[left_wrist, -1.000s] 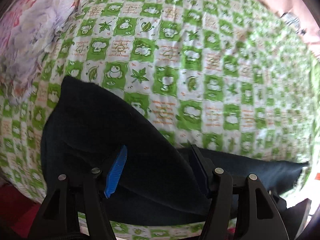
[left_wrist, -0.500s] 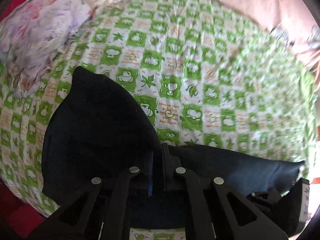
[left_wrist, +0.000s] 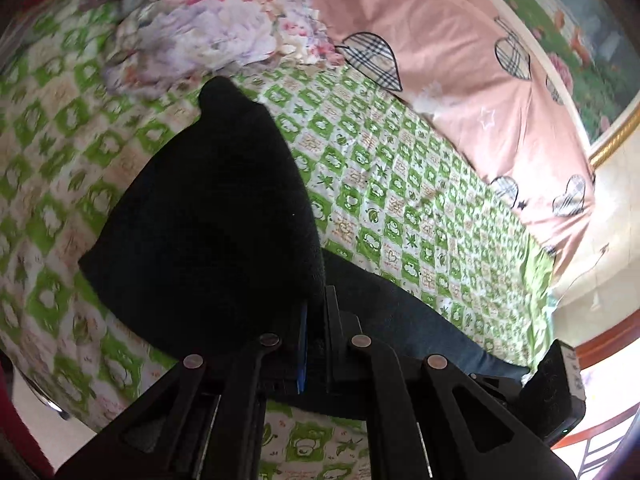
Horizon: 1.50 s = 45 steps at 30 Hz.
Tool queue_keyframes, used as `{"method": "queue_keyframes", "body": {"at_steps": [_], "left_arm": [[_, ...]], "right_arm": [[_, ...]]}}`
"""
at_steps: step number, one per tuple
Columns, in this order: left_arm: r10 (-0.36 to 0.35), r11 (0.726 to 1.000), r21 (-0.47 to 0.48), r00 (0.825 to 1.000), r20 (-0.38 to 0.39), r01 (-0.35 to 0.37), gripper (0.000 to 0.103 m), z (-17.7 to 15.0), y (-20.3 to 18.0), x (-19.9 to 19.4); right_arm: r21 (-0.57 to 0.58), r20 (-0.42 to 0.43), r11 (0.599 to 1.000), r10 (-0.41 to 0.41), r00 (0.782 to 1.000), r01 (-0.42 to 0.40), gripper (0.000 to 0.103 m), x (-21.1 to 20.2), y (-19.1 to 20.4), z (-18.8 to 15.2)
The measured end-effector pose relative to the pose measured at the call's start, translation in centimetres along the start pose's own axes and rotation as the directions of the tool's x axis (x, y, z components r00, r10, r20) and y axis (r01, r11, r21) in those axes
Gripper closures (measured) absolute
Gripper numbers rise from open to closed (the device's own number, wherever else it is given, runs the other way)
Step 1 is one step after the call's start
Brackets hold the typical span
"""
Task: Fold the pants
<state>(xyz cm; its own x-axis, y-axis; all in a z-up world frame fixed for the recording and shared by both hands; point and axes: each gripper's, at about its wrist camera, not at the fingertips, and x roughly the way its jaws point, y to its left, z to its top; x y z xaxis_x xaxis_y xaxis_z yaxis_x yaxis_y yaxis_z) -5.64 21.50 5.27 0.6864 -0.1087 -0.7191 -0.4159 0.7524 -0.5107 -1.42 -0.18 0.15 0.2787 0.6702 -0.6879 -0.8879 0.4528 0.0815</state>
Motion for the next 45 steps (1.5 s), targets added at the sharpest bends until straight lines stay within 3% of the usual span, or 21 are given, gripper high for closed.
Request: {"method": "queue_keyframes", "body": {"at_steps": [4, 23, 26, 27, 28, 30, 33, 35, 37, 39, 42, 45], "left_arm": [[-0.013, 0.999, -0.029, 1.000, 0.024, 0.014, 0.099, -1.3, 1.6, 0.1], [-0.043, 0.993, -0.115, 0.997, -0.061, 0.036, 0.096, -5.8, 6.7, 2.4], [-0.038, 0.995, -0.097, 0.997, -0.069, 0.031, 0.093, -5.9, 6.6, 2.1], [-0.038, 0.995, -0.095, 0.996, -0.078, 0.031, 0.092, -5.9, 6.6, 2.1], [-0.039, 0.994, -0.101, 0.996, -0.084, 0.030, 0.088, -6.0, 6.8, 1.9], [-0.039, 0.992, -0.123, 0.995, -0.094, 0.028, 0.081, -6.1, 7.5, 1.6], [-0.018, 0.988, -0.156, 0.996, -0.090, 0.003, 0.066, -6.0, 8.6, 0.8], [-0.007, 0.983, -0.183, 0.997, -0.076, -0.007, 0.062, -5.7, 9.5, 0.2], [0.006, 0.977, -0.213, 0.997, -0.072, -0.022, 0.045, -5.0, 10.2, -0.2], [0.004, 0.967, -0.253, 0.999, -0.051, -0.016, 0.044, -4.1, 10.9, -0.6], [0.043, 0.962, -0.269, 0.997, -0.057, -0.057, 0.032, -2.4, 11.2, -0.4], [0.087, 0.957, -0.271, 0.994, -0.061, -0.100, 0.032, -1.0, 11.5, 0.0]], "right_arm": [[-0.029, -0.020, 0.999, -0.034, 0.999, 0.034, 0.094, 0.5, 0.6, 0.0], [-0.075, -0.104, 0.994, -0.083, 0.991, 0.076, 0.091, 1.6, 1.4, -0.1], [-0.070, -0.117, 0.995, -0.082, 0.990, 0.074, 0.087, 1.4, 1.3, -0.2], [-0.065, -0.119, 0.995, -0.080, 0.990, 0.072, 0.079, 1.3, 1.2, -0.2], [-0.058, -0.120, 0.996, -0.077, 0.990, 0.070, 0.066, 1.1, 1.1, -0.2], [-0.050, -0.108, 0.997, -0.071, 0.992, 0.066, 0.054, 0.5, 1.1, -0.3], [-0.018, -0.083, 0.999, -0.044, 0.996, 0.043, 0.054, -0.8, 0.7, -0.2], [0.026, -0.055, 1.000, -0.014, 0.998, 0.016, 0.054, -1.6, 0.0, 0.0], [0.067, -0.028, 0.998, -0.006, 1.000, 0.008, 0.054, -1.9, -0.8, 0.4], [0.121, -0.002, 0.992, -0.016, 1.000, 0.017, 0.054, -2.0, -1.9, 1.1], [0.217, 0.038, 0.976, -0.042, 0.998, 0.033, 0.054, -1.6, -4.2, 2.7], [0.310, 0.068, 0.951, -0.023, 0.997, 0.001, 0.054, -0.7, -7.0, 4.4]]}}
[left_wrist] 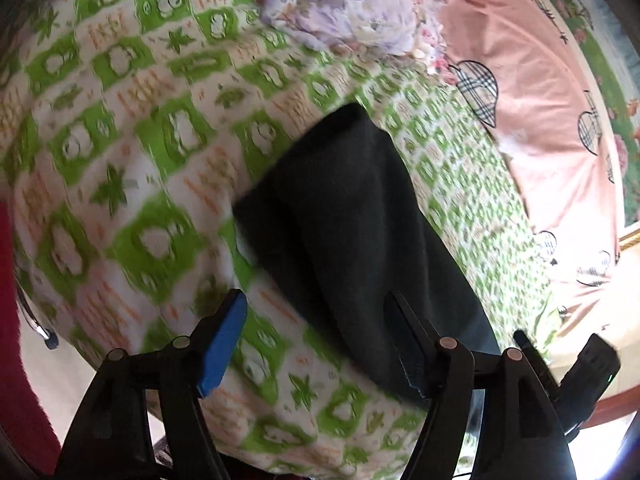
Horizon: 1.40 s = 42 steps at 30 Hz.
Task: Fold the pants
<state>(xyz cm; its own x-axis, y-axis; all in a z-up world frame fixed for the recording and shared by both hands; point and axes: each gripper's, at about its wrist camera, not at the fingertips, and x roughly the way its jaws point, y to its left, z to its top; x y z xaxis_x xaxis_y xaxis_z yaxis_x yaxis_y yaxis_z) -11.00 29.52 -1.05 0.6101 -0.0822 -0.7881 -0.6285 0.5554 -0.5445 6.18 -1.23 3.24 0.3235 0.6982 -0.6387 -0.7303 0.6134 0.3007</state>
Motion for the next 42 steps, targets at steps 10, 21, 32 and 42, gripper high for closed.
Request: {"method": "queue_keyframes", "body": {"at_steps": [10, 21, 32, 42], "left_arm": [[0.001, 1.000, 0.023, 1.000, 0.008, -0.002, 0.040, 2.0, 1.4, 1.3], [0.027, 0.992, 0.120, 0.999, 0.044, -0.032, 0.047, 2.6, -0.2, 3.4], [-0.103, 0.957, 0.285, 0.979, 0.175, 0.050, 0.085, 2.1, -3.3, -1.9], [-0.080, 0.926, 0.377, 0.975, 0.207, -0.004, 0.085, 4.0, -5.1, -1.0]], "right_arm": [[0.076, -0.196, 0.997, 0.023, 0.980, -0.008, 0.055, 8.2, -3.5, 3.3], [0.005, -0.333, 0.997, 0.071, 0.940, -0.073, 0.061, 11.1, -3.3, 2.1], [-0.293, 0.018, 0.927, -0.240, 0.971, 0.234, 0.093, 2.7, 4.5, 2.4], [-0.296, 0.068, 0.878, -0.373, 0.925, 0.376, 0.094, 6.4, 2.8, 3.4]]}}
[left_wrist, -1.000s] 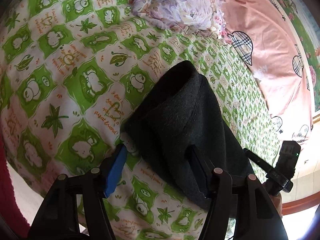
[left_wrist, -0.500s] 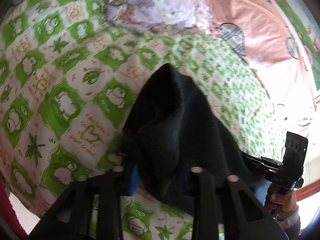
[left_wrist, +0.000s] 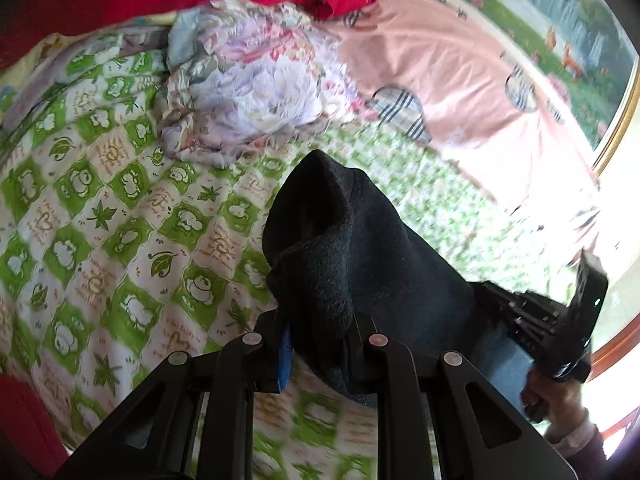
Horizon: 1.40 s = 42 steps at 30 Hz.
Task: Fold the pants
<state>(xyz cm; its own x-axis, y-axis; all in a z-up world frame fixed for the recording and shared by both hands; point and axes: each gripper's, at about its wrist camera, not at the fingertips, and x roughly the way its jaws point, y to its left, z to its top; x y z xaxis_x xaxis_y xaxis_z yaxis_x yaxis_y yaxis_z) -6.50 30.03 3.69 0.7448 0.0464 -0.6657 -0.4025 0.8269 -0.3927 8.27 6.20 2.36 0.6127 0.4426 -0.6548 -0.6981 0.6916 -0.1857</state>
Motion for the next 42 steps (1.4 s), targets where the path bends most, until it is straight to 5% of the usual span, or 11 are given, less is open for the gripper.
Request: {"method": "queue_keyframes", "body": {"at_steps": [9, 12, 17, 21, 22, 27, 33, 42], "left_arm": [[0.143, 0.983, 0.122, 0.989, -0.043, -0.137, 0.083, -0.5, 0.7, 5.9], [0.197, 0.971, 0.150, 0.979, -0.047, -0.188, 0.072, -1.1, 0.9, 6.9], [0.273, 0.953, 0.141, 0.962, -0.012, -0.269, 0.052, -1.0, 1.1, 4.7], [0.284, 0.952, 0.114, 0.958, 0.031, -0.286, 0.050, -0.6, 0.6, 1.7], [0.287, 0.951, 0.109, 0.957, 0.046, -0.291, 0.050, -0.5, 0.3, 1.0], [0.216, 0.966, 0.133, 0.974, 0.064, -0.223, 0.046, -0.5, -2.8, -0.4], [0.103, 0.944, 0.316, 0.995, 0.001, -0.098, 0.042, -2.4, -10.6, 1.5], [-0.040, 0.819, 0.561, 0.986, -0.159, 0.124, 0.040, -7.4, -22.7, 5.0]], "right_arm": [[0.028, -0.041, 0.998, -0.055, 0.998, 0.056, 0.097, 4.3, -0.2, -0.9], [0.073, -0.085, 0.993, -0.083, 0.993, 0.089, 0.098, 5.3, -1.2, -1.3], [0.237, -0.030, 0.971, -0.001, 1.000, 0.008, 0.094, 1.4, -3.8, -2.0], [0.317, 0.057, 0.948, 0.010, 0.998, -0.027, 0.039, -3.7, -4.9, -3.7], [0.334, 0.083, 0.942, 0.008, 0.996, -0.035, 0.038, -5.0, -5.1, -4.4], [0.412, 0.107, 0.910, 0.005, 0.994, -0.049, 0.038, -9.5, -5.8, -8.6], [0.520, 0.107, 0.854, -0.040, 0.993, -0.021, 0.038, -13.6, -6.2, -14.2], [0.663, 0.071, 0.745, -0.160, 0.984, 0.073, 0.038, -19.4, -7.9, -21.7]]}}
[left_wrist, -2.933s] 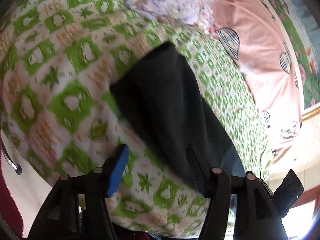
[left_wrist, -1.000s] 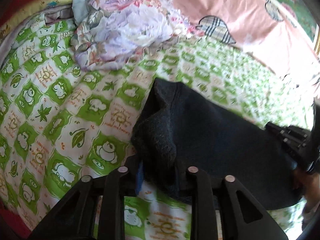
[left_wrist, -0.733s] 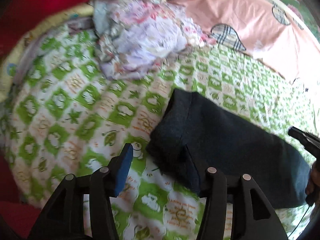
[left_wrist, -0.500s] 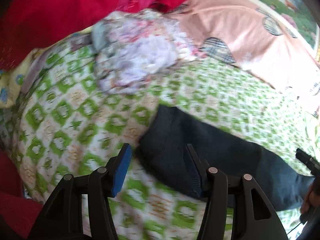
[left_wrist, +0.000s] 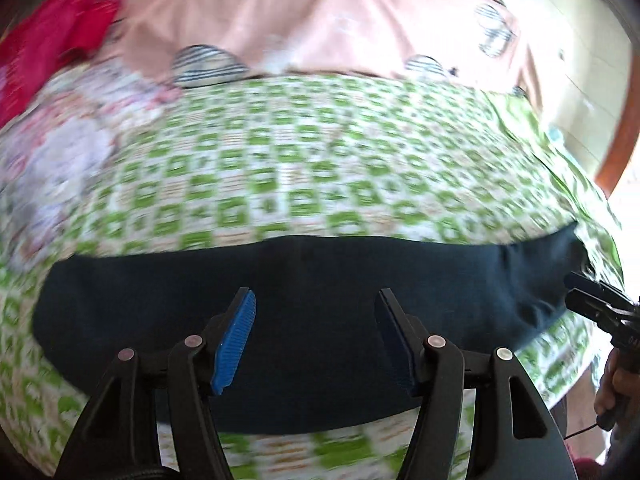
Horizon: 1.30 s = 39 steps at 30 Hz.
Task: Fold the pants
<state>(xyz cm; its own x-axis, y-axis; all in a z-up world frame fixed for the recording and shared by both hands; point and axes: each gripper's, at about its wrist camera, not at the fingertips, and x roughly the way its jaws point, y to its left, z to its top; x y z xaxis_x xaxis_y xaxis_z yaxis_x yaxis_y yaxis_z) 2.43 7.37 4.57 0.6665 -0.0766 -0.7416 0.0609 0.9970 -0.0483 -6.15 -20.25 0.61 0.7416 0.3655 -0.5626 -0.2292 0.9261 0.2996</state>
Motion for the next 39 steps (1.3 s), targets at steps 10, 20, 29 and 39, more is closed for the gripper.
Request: {"method": "queue_keyframes", "body": {"at_steps": [10, 20, 29, 39], "left_arm": [[-0.141, 0.963, 0.220, 0.986, -0.092, 0.158, 0.039, 1.6, -10.0, 3.6], [-0.229, 0.900, 0.335, 0.956, -0.185, 0.280, 0.039, 5.1, -16.1, 7.3], [-0.296, 0.831, 0.401, 0.917, -0.268, 0.385, 0.039, 7.5, -21.8, 9.8], [-0.308, 0.722, 0.499, 0.869, -0.387, 0.479, 0.038, 7.4, -28.8, 13.1]], "right_arm": [[0.203, 0.040, 0.974, -0.108, 0.993, 0.098, 0.038, -4.0, -6.6, -3.1], [0.325, 0.110, 0.944, -0.100, 0.989, 0.059, 0.039, -4.5, -9.9, -3.2], [0.429, 0.130, 0.903, -0.072, 0.989, 0.010, 0.096, -3.6, -13.1, -3.3], [0.441, 0.096, 0.895, -0.117, 0.988, 0.064, 0.086, -5.7, -13.2, -4.5]]}}
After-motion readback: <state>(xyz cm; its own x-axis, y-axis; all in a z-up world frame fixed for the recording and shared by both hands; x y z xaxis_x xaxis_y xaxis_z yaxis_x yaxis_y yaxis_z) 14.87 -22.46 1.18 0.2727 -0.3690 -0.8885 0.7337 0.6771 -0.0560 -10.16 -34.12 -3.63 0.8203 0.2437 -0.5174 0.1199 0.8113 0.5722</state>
